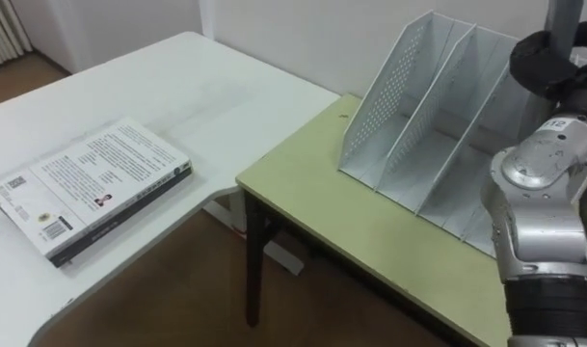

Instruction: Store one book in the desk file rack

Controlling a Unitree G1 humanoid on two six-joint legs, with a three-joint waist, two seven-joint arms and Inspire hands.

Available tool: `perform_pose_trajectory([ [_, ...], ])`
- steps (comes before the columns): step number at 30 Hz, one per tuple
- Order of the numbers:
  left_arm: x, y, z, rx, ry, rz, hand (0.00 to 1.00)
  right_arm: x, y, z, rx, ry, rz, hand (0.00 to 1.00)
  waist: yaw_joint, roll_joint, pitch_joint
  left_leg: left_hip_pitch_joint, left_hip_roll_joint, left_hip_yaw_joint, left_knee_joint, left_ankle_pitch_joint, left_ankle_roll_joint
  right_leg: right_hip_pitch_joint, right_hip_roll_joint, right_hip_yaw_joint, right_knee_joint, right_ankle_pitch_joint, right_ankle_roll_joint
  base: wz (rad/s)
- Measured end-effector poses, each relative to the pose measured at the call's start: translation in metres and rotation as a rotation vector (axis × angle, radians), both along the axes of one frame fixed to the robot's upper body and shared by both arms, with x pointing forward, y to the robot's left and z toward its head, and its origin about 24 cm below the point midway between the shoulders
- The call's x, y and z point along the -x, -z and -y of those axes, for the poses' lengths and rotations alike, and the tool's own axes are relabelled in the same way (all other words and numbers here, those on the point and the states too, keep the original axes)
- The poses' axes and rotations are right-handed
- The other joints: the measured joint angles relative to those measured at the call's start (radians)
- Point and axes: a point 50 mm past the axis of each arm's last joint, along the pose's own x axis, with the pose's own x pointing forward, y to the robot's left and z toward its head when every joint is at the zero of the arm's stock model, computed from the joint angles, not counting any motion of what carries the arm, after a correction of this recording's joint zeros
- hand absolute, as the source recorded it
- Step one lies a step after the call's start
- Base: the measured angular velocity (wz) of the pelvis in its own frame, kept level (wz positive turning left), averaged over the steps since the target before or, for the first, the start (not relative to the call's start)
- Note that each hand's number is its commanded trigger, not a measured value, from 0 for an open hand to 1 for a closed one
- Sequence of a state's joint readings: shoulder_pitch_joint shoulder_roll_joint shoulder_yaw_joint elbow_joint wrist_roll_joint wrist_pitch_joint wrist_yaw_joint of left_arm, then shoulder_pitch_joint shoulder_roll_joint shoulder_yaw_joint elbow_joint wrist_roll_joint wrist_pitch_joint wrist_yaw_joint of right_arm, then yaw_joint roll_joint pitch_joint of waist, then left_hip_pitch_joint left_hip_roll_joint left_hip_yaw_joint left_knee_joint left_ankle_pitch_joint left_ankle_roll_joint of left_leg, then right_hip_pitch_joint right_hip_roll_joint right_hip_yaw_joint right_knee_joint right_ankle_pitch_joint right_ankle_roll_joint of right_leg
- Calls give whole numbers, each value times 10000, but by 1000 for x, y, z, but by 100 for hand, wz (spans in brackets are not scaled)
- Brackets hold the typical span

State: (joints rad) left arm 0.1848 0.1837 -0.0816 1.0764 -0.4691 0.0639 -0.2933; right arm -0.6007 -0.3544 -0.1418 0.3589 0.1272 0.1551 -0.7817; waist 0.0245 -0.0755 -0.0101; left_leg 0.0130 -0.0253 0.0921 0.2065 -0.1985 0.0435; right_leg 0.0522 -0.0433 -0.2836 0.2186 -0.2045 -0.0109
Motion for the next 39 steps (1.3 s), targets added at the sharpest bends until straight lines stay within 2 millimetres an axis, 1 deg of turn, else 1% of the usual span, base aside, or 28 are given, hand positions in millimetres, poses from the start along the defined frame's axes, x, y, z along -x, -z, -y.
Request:
perform_pose_trajectory([
  [8, -4, -1, 1, 123, 43, 33, 0, -5, 3, 1, -533, -213, -286, 100, 63, 105, 69, -45, -34, -111, 1, 20, 29, -17, -48, -82, -7, -1, 2, 3],
  [12, -5, -1, 1, 161, 44, -18, 0, -6, 5, 2, -1046, -498, -308, 100, 79, 134, 63, -94, -39, -145, 39, 20, 29, -27, -54, -175, -7, -1, 2, 3],
  [16, -4, -1, 1, 181, 25, -73, 0, -11, 6, 5, -1169, -357, -614, 100, 77, 162, 52, -188, -40, -166, 130, 20, 29, -56, -55, -203, -7, -1, 2, 1],
  [17, -5, -1, 1, 194, 26, -68, 0, -12, 4, 6, -1169, -314, -686, 35, 80, 170, 48, -239, -40, -173, 156, 20, 29, -97, -55, -210, -1, -1, 2, 3],
  [18, -5, -1, 2, 209, 25, -73, 0, -12, 2, 8, -1148, -298, -694, 8, 90, 172, 45, -280, -41, -179, 168, 22, 27, -144, -56, -215, 17, -1, 1, 0],
  [19, -5, -1, 2, 215, 21, -78, 0, -12, 2, 8, -1166, -296, -686, 0, 96, 171, 44, -290, -41, -180, 174, 27, 26, -157, -56, -217, 22, -1, 1, 0],
  [23, -6, -2, 1, 209, 42, -89, 0, -14, -1, 14, -1372, -232, -756, 0, 98, 154, 33, -294, -40, -181, 205, 37, 28, -150, -63, -225, 29, 0, 0, 0],
  [27, -6, -3, -2, 118, 108, -181, 0, -13, 2, 25, -1585, 56, -1026, 0, 116, 83, 0, -268, -34, -190, 217, 44, 38, -117, -72, -227, 30, 1, 0, 0],
  [29, -6, -3, -4, 79, 106, -236, 0, -14, 3, 29, -1748, 165, -1127, 0, 112, 44, 2, -200, -27, -200, 216, 44, 38, -35, -73, -237, 12, 1, 0, 2],
  [31, -6, -4, -6, 40, 117, -239, 0, -12, 6, 37, -2042, 344, -1282, 0, 126, -15, -29, -166, -8, -240, 218, 44, 38, 17, -83, -271, 6, 1, 0, 5],
  [32, -6, -4, -7, 0, 119, -249, 0, -12, 6, 38, -2183, 354, -1261, 0, 131, -40, -25, -169, -4, -243, 228, 44, 38, 17, -83, -273, 9, 1, 0, 0],
  [39, -6, -4, -10, -166, 87, -350, 0, -12, 5, 38, -2263, 328, -1213, 0, 140, -41, -26, -182, 10, -243, 272, 53, 52, 22, -79, -266, 20, 50, -4, 0],
])
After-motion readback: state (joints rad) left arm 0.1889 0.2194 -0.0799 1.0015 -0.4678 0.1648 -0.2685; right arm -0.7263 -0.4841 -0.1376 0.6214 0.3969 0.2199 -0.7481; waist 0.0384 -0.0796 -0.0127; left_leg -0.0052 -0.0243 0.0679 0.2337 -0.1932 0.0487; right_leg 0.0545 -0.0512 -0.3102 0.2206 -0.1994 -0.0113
